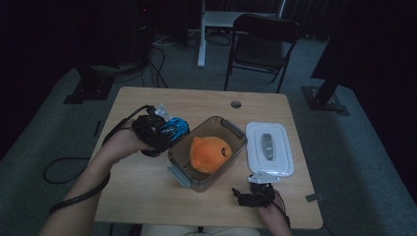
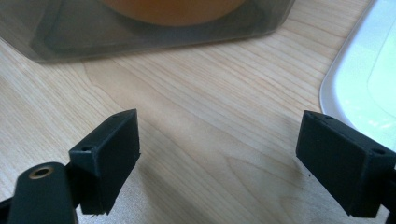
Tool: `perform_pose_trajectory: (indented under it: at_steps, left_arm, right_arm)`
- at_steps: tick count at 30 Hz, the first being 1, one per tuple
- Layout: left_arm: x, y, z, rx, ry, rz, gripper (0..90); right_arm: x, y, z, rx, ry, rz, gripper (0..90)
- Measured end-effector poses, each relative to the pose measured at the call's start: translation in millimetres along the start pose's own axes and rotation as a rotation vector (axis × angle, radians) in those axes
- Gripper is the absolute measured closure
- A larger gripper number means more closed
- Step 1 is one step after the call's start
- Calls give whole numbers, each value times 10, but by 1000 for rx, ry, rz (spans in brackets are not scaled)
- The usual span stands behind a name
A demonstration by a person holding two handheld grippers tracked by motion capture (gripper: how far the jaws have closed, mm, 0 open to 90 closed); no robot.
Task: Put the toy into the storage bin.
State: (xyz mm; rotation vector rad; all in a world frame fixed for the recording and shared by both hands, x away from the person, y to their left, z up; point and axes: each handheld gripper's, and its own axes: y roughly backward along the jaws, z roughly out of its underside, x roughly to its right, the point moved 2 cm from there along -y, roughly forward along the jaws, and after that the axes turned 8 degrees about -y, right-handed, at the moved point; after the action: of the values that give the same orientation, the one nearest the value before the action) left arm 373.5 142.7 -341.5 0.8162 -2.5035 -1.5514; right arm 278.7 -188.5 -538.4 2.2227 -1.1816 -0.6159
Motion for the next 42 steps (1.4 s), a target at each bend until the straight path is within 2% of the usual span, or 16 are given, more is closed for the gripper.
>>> perform_pose_trajectory:
  at_steps: [7, 9, 11, 12, 18, 25, 26, 28, 31, 37, 40, 42]
  left_arm:
    - [95, -202, -306, -19, -35, 40, 287]
    - [103, -226, -341, -11, -31, 45, 287]
    - [148, -301, -440, -7, -36, 63, 287]
    - [165, -328, -473, -10, -49, 72, 287]
    - [194, -536, -618, -17, -42, 106, 287]
    - [221, -728, -640, -33, -33, 126, 287]
    - [222, -739, -640, -29, -20, 126, 287]
    - [235, -759, -637, -38, -29, 120, 287]
    - [228, -801, -646, -51, -21, 114, 286]
    - [210, -850, -655, -52, 15, 103, 285]
    - [236, -835, -666, -46, 12, 110, 285]
    - [272, -857, -659, -47, 19, 130, 286]
  right_arm:
    - [18, 12, 5, 3, -9, -1, 132]
    - [20, 13, 6, 3, -10, -2, 132]
    - [21, 12, 6, 1, -9, -3, 132]
    - [20, 11, 6, 2, -8, -2, 132]
    - [21, 9, 6, -1, -8, -3, 132]
    - [28, 8, 6, -5, -12, -13, 133]
    - [29, 8, 6, -5, -12, -14, 133]
    - [29, 9, 6, -4, -12, -15, 133]
    - [28, 6, 6, -9, -13, -15, 133]
    - [25, 8, 9, -11, -14, -17, 133]
    - [32, 3, 6, -15, -18, -22, 133]
    - [30, 1, 5, -17, -14, -20, 133]
